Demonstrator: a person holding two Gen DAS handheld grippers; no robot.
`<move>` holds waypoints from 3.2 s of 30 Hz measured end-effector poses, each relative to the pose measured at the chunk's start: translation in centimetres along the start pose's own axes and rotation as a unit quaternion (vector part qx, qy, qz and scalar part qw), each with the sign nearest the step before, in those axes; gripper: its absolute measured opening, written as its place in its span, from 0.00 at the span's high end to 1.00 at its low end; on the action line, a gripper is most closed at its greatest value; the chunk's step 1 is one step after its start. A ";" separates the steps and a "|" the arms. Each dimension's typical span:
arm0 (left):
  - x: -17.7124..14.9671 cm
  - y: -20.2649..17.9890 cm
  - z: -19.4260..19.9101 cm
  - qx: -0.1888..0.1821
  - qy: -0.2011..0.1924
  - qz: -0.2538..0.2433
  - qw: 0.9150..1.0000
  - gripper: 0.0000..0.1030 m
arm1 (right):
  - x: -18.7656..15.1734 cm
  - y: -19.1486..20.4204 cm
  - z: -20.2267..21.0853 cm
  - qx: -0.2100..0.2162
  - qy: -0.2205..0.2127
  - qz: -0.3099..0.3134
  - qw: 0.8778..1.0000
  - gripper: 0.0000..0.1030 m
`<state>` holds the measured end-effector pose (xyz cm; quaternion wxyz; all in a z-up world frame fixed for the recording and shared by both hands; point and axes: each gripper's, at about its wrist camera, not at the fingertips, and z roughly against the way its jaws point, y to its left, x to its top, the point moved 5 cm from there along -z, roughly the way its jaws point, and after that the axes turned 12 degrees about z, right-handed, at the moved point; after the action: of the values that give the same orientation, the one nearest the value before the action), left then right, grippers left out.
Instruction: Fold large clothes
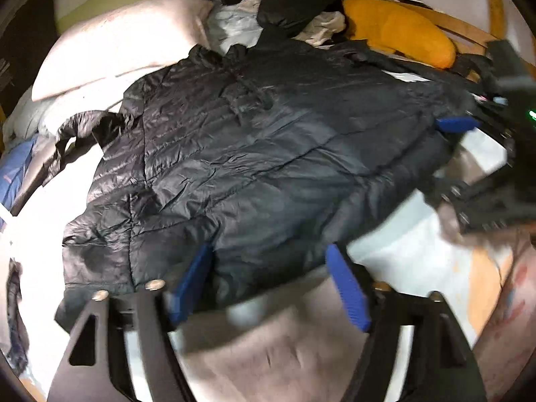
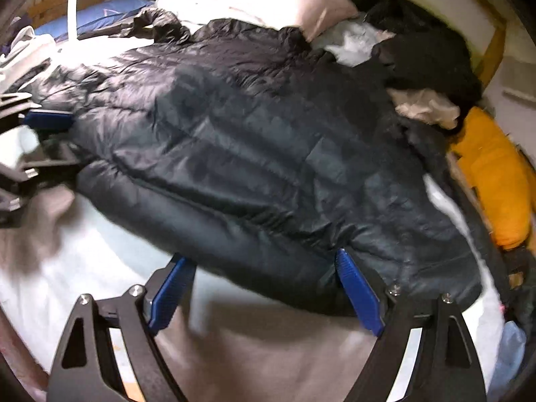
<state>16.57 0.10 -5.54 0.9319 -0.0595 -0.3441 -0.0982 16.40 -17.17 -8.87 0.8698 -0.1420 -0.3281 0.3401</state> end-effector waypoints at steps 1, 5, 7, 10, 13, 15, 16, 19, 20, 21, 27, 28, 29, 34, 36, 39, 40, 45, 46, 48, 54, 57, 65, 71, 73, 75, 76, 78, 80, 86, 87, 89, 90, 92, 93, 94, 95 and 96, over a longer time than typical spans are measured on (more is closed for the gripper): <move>-0.2 0.0 0.2 0.006 0.006 -0.007 1.000 0.09 | -0.1 -0.1 0.1 0.000 0.002 0.000 1.000 0.18; -0.8 0.0 0.0 0.021 0.014 -0.014 1.000 0.07 | -0.4 -0.1 0.2 -0.005 0.006 0.004 1.000 0.18; -1.1 -0.1 -0.9 0.049 0.024 -0.031 0.998 0.07 | -0.5 0.3 0.2 -0.040 0.010 0.035 0.999 0.18; -1.3 -0.1 -1.4 0.087 0.009 -0.058 0.994 0.06 | -0.7 -0.3 -0.1 -0.103 0.014 0.065 0.992 0.14; -0.7 1.0 -1.1 0.152 -0.025 -0.066 0.986 0.06 | -1.1 -2.6 -0.6 -0.126 0.030 0.037 0.991 0.14; -0.2 2.7 -1.0 0.180 -0.034 -0.051 0.982 0.07 | -1.6 -4.3 -0.9 -0.133 0.041 0.003 0.990 0.16; 0.0 3.6 -1.0 0.185 -0.035 -0.036 0.981 0.13 | -1.6 -4.7 -0.8 -0.128 0.038 -0.008 0.991 0.28; 0.5 6.5 -1.2 0.191 -0.025 0.014 0.981 0.42 | -1.6 -5.3 -0.6 -0.095 0.028 -0.035 0.994 0.55; 0.7 7.1 -1.3 0.186 -0.023 0.030 0.982 0.48 | -1.8 -5.6 -0.6 -0.082 0.029 -0.050 0.995 0.61; 0.8 7.7 -1.3 0.171 -0.019 0.048 0.984 0.59 | -1.9 -5.7 -0.6 -0.070 0.027 -0.060 0.995 0.63; 0.9 6.1 1.5 0.128 -0.025 0.062 0.990 0.82 | -1.9 -4.8 1.8 -0.066 -0.004 -0.081 0.995 0.85; 0.8 5.9 2.1 0.123 -0.025 0.063 0.990 0.82 | -2.4 -4.5 2.1 -0.056 0.002 -0.092 0.994 0.86; 0.3 5.7 2.8 0.117 -0.023 0.064 0.991 0.82 | -2.9 -4.2 2.4 -0.044 0.005 -0.102 0.994 0.87; -3.4 5.6 4.9 0.089 0.017 0.073 0.993 0.82 | -5.9 -1.8 5.5 0.004 0.008 -0.118 0.993 0.87; -4.3 5.4 5.4 0.088 0.030 0.067 0.993 0.80 | -6.8 -0.9 6.5 0.014 0.013 -0.115 0.993 0.87; -3.8 5.7 6.5 0.094 0.032 0.072 0.992 0.67 | -7.0 -1.0 7.0 0.016 0.029 -0.117 0.993 0.81; -3.2 6.2 7.0 0.090 0.022 0.079 0.993 0.65 | -6.6 -1.6 7.1 0.008 0.030 -0.116 0.993 0.74; 0.2 7.6 8.3 0.097 -0.018 0.091 0.991 0.45 | -4.7 -5.5 8.3 -0.021 0.008 -0.125 0.992 0.45; 1.2 7.8 8.2 0.102 -0.026 0.083 0.991 0.42 | -4.2 -6.4 8.4 -0.030 -0.002 -0.126 0.992 0.41; 3.1 8.0 7.5 0.119 -0.037 0.072 0.990 0.37 | -3.0 -7.5 8.2 -0.040 -0.010 -0.130 0.991 0.39; 9.3 9.7 2.8 0.159 -0.030 0.062 0.985 0.12 | 2.6 -12.0 3.9 -0.074 -0.011 -0.140 0.987 0.37; 10.5 10.5 1.4 0.166 -0.050 0.070 0.982 0.11 | 3.4 -12.9 1.9 -0.070 -0.014 -0.153 0.986 0.37; 9.3 13.2 0.2 0.109 -0.077 0.131 0.982 0.06 | 1.9 -15.4 1.3 -0.048 -0.071 -0.212 0.974 0.26; 9.8 16.1 -1.5 0.159 -0.087 0.156 0.971 0.06 | -0.2 -18.5 2.5 -0.053 -0.073 -0.289 0.953 0.21; 9.4 17.6 -3.0 0.204 -0.068 0.150 0.965 0.08 | -1.2 -19.5 2.6 -0.045 -0.068 -0.316 0.945 0.17; 8.6 18.9 -4.0 0.154 -0.033 0.197 0.968 0.17 | -1.9 -19.9 2.0 -0.032 -0.052 -0.324 0.944 0.17; 8.2 19.3 -4.2 0.115 -0.017 0.227 0.967 0.19 | -2.4 -19.9 1.3 -0.019 -0.030 -0.323 0.946 0.17; 7.8 19.7 -4.4 0.039 0.001 0.275 0.961 0.21 | -3.3 -19.6 -0.2 -0.028 0.028 -0.313 0.949 0.17; 7.5 20.5 -4.9 -0.015 0.017 0.316 0.948 0.22 | -4.0 -18.9 -1.5 -0.038 0.067 -0.293 0.953 0.20; 6.9 20.7 -4.6 -0.020 0.024 0.323 0.946 0.91 | -3.2 -19.3 -2.9 0.027 0.017 -0.311 0.950 0.87; 6.8 20.8 -3.8 -0.009 0.010 0.331 0.943 0.92 | -2.7 -19.6 -2.9 0.005 0.004 -0.299 0.954 0.89; 6.5 21.0 -2.1 -0.007 -0.010 0.350 0.937 0.94 | -1.7 -19.8 -2.9 -0.004 -0.012 -0.288 0.958 0.93; 6.2 21.1 -1.3 -0.005 -0.013 0.356 0.934 0.94 | -1.6 -19.9 -3.0 -0.008 -0.015 -0.286 0.958 0.93; 5.7 20.9 -0.6 -0.013 -0.016 0.356 0.934 0.95 | -1.4 -19.9 -3.4 -0.010 -0.011 -0.288 0.957 0.93; 5.7 20.7 -0.5 -0.013 -0.015 0.342 0.939 0.95 | -1.5 -20.0 -3.6 -0.008 -0.006 -0.291 0.957 0.93; 5.9 20.4 -0.9 -0.011 -0.014 0.325 0.946 0.94 | -1.8 -20.0 -3.8 -0.004 0.001 -0.299 0.954 0.93; 6.1 20.1 -1.3 -0.005 -0.009 0.309 0.951 0.84 | -2.0 -20.2 -4.0 -0.005 0.008 -0.304 0.953 0.88; 6.2 20.0 -1.7 -0.002 -0.001 0.299 0.954 0.68 | -2.5 -20.5 -3.8 -0.013 0.016 -0.315 0.949 0.81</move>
<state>26.73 18.36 -3.61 0.9180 -0.1613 -0.3114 0.1849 27.73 -33.90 -3.30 0.9358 -0.0480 -0.3467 0.0426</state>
